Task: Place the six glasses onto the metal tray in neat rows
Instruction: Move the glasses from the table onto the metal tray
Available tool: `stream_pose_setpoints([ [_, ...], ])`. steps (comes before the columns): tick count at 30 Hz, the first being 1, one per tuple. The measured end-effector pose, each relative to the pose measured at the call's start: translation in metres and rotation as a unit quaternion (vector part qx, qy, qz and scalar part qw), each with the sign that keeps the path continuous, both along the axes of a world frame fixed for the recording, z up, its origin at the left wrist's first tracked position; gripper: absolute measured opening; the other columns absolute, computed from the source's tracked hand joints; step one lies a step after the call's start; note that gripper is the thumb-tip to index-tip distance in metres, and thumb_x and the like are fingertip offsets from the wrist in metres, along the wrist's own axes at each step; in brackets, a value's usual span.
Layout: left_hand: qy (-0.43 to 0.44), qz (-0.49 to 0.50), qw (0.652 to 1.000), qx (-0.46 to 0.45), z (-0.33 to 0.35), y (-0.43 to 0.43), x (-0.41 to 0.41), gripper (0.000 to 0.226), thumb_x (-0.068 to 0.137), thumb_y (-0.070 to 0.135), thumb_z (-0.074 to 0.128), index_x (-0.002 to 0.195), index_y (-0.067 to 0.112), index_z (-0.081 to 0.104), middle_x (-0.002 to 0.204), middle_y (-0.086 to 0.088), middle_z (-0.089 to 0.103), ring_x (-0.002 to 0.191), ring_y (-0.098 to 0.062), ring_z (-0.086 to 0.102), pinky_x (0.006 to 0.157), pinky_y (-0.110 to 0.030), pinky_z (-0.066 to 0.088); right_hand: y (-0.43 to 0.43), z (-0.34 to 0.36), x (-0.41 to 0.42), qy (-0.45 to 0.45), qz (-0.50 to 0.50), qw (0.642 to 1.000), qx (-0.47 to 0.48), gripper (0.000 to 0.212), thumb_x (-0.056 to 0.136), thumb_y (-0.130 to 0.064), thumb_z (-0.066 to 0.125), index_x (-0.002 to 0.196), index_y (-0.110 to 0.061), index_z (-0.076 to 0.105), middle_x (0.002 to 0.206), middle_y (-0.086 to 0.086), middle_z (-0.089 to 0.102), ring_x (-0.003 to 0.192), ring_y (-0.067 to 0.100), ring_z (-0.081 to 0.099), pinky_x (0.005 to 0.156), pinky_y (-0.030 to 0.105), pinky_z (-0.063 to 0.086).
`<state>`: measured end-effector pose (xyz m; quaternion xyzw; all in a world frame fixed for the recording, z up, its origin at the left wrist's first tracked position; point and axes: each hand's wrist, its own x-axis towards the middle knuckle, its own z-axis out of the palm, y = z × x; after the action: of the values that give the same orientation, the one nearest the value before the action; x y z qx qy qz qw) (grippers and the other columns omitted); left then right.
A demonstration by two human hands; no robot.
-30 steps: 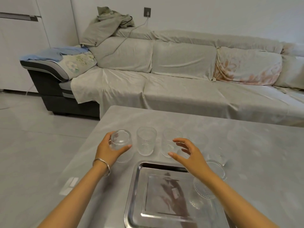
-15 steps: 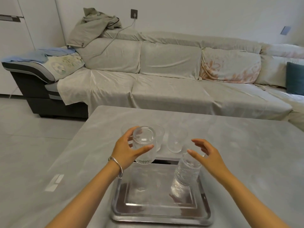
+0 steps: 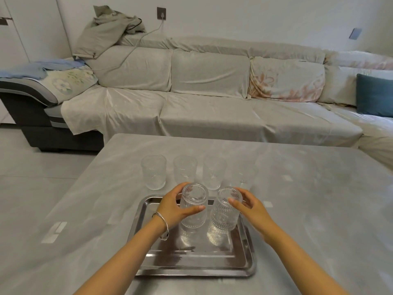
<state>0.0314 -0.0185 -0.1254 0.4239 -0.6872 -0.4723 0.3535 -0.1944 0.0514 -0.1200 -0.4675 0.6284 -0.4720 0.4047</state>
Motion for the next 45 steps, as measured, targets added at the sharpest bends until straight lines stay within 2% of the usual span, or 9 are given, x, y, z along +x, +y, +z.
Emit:
stream_pose_setpoints([
  [5, -0.010, 0.013, 1.000, 0.001, -0.007, 0.002, -0.006, 0.080, 0.044, 0.058, 0.079, 0.117, 0.040, 0.050, 0.113, 0.019, 0.058, 0.107, -0.010, 0.054, 0.079, -0.011, 0.042, 0.001, -0.002, 0.001, -0.002, -0.007, 1.000, -0.005, 0.046, 0.081, -0.031, 0.068, 0.125, -0.024, 0.055, 0.121, -0.004, 0.063, 0.113, 0.013, 0.058, 0.089, 0.023, 0.046],
  [11, -0.005, 0.024, 1.000, 0.015, -0.014, -0.001, -0.011, 0.075, 0.053, 0.045, 0.084, 0.119, 0.036, 0.051, 0.119, 0.009, 0.060, 0.114, -0.016, 0.054, 0.093, -0.029, 0.048, 0.001, -0.005, 0.002, -0.011, -0.009, 1.000, -0.011, 0.043, 0.082, -0.034, 0.067, 0.122, -0.028, 0.055, 0.120, -0.007, 0.063, 0.112, 0.011, 0.059, 0.083, 0.019, 0.047],
  [15, -0.005, 0.014, 1.000, 0.016, -0.014, -0.001, -0.015, 0.069, 0.054, 0.044, 0.084, 0.113, 0.043, 0.049, 0.112, 0.018, 0.057, 0.111, -0.013, 0.052, 0.080, -0.014, 0.042, 0.000, -0.007, 0.001, -0.004, -0.012, 1.000, -0.011, 0.044, 0.082, -0.034, 0.067, 0.123, -0.027, 0.055, 0.122, -0.005, 0.062, 0.114, 0.014, 0.058, 0.093, 0.028, 0.047],
  [23, -0.005, 0.001, 1.000, 0.015, -0.014, -0.002, -0.015, 0.062, 0.056, 0.042, 0.083, 0.105, 0.050, 0.046, 0.109, 0.027, 0.053, 0.105, -0.005, 0.051, 0.083, -0.018, 0.042, 0.001, -0.007, 0.001, 0.003, -0.007, 1.000, -0.011, 0.043, 0.081, -0.035, 0.067, 0.121, -0.028, 0.055, 0.121, -0.005, 0.063, 0.113, 0.014, 0.059, 0.095, 0.030, 0.048],
  [29, -0.021, -0.009, 1.000, 0.019, -0.011, -0.005, -0.006, 0.084, 0.051, 0.054, 0.078, 0.126, 0.032, 0.045, 0.124, 0.010, 0.053, 0.114, -0.012, 0.050, 0.094, -0.028, 0.046, -0.001, -0.002, -0.001, 0.037, 0.009, 0.999, -0.002, 0.054, 0.078, -0.042, 0.067, 0.127, -0.027, 0.051, 0.126, -0.006, 0.058, 0.117, 0.015, 0.055, 0.099, 0.034, 0.046],
  [31, -0.015, -0.012, 1.000, 0.013, -0.004, -0.010, 0.004, 0.082, 0.052, 0.056, 0.075, 0.125, 0.031, 0.048, 0.125, 0.009, 0.055, 0.113, -0.011, 0.054, 0.089, -0.023, 0.049, -0.005, 0.003, -0.001, 0.077, 0.018, 0.997, -0.006, 0.061, 0.074, -0.050, 0.065, 0.130, -0.028, 0.049, 0.127, -0.011, 0.053, 0.117, 0.009, 0.051, 0.096, 0.026, 0.043],
  [36, 0.040, 0.108, 0.993, -0.031, 0.012, -0.038, 0.039, 0.046, 0.072, 0.029, 0.074, 0.114, 0.022, 0.056, 0.113, 0.003, 0.062, 0.102, -0.018, 0.061, 0.074, -0.018, 0.051, -0.025, 0.012, 0.001, 0.171, 0.057, 0.983, -0.036, 0.064, 0.068, -0.061, 0.060, 0.125, -0.034, 0.049, 0.124, -0.019, 0.053, 0.114, 0.000, 0.049, 0.096, 0.022, 0.038],
  [39, 0.042, 0.200, 0.977, -0.058, 0.016, -0.060, 0.058, 0.048, 0.075, 0.021, 0.073, 0.119, 0.018, 0.052, 0.121, -0.004, 0.057, 0.100, -0.020, 0.057, 0.068, -0.014, 0.047, -0.041, 0.016, 0.006, 0.231, 0.089, 0.968, -0.028, 0.063, 0.065, -0.070, 0.057, 0.120, -0.037, 0.054, 0.123, -0.020, 0.055, 0.114, -0.001, 0.050, 0.097, 0.023, 0.040],
  [45, -0.036, 0.226, 0.973, -0.007, 0.009, -0.096, 0.070, 0.083, 0.070, 0.031, 0.077, 0.138, 0.017, 0.030, 0.145, -0.008, 0.033, 0.122, -0.025, 0.044, 0.097, -0.042, 0.043, -0.065, 0.018, 0.017, 0.308, 0.122, 0.943, -0.014, 0.067, 0.062, -0.077, 0.052, 0.115, -0.037, 0.057, 0.119, -0.020, 0.058, 0.110, 0.000, 0.053, 0.096, 0.024, 0.044],
])
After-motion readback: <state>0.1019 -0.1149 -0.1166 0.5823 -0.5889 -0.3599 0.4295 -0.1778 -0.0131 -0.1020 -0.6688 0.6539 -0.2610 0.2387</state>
